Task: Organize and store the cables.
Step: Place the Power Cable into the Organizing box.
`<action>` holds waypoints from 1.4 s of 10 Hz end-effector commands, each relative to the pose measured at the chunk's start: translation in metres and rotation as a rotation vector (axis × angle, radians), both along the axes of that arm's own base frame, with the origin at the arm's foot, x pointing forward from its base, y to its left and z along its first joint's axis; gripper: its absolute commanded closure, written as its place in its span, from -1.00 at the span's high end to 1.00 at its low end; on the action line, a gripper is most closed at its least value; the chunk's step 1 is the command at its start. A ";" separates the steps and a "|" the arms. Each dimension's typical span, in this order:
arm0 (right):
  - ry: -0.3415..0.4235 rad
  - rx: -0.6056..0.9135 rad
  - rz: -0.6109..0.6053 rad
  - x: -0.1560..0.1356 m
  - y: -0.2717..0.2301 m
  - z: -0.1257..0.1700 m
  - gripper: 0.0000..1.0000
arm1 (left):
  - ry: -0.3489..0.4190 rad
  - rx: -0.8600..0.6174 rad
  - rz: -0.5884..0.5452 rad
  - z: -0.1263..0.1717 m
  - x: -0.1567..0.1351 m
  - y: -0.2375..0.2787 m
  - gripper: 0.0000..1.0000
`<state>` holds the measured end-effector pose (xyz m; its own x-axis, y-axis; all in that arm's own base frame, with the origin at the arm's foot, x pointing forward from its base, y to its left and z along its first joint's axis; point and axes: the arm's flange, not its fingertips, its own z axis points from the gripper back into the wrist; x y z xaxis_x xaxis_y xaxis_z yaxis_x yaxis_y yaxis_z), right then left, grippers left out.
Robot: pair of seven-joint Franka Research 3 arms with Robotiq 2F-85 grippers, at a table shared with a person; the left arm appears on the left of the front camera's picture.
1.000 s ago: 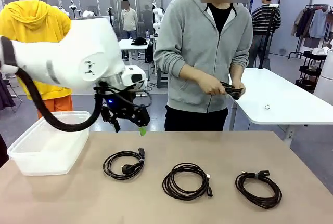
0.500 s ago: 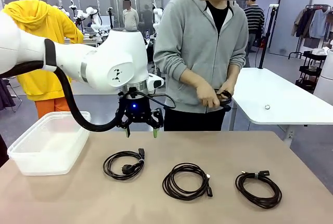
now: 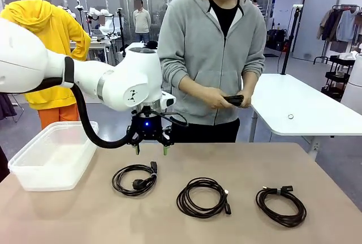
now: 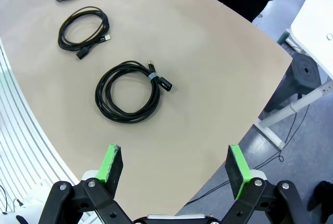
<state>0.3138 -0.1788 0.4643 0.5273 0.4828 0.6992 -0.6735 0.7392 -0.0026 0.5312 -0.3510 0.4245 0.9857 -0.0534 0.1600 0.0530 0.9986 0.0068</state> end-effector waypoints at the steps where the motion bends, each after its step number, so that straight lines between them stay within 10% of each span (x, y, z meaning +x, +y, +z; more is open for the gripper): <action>1: -0.012 0.001 0.004 0.001 -0.001 0.000 1.00 | -0.009 -0.024 0.012 -0.023 0.012 0.003 1.00; 14: -0.012 0.001 0.004 0.001 -0.001 0.000 1.00 | 0.064 -0.008 0.028 -0.092 0.030 0.008 1.00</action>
<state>0.3143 -0.1790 0.4643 0.5284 0.4827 0.6985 -0.6729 0.7397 -0.0021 0.5613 -0.3426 0.3332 0.9949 -0.0245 0.0980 0.0249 0.9997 -0.0036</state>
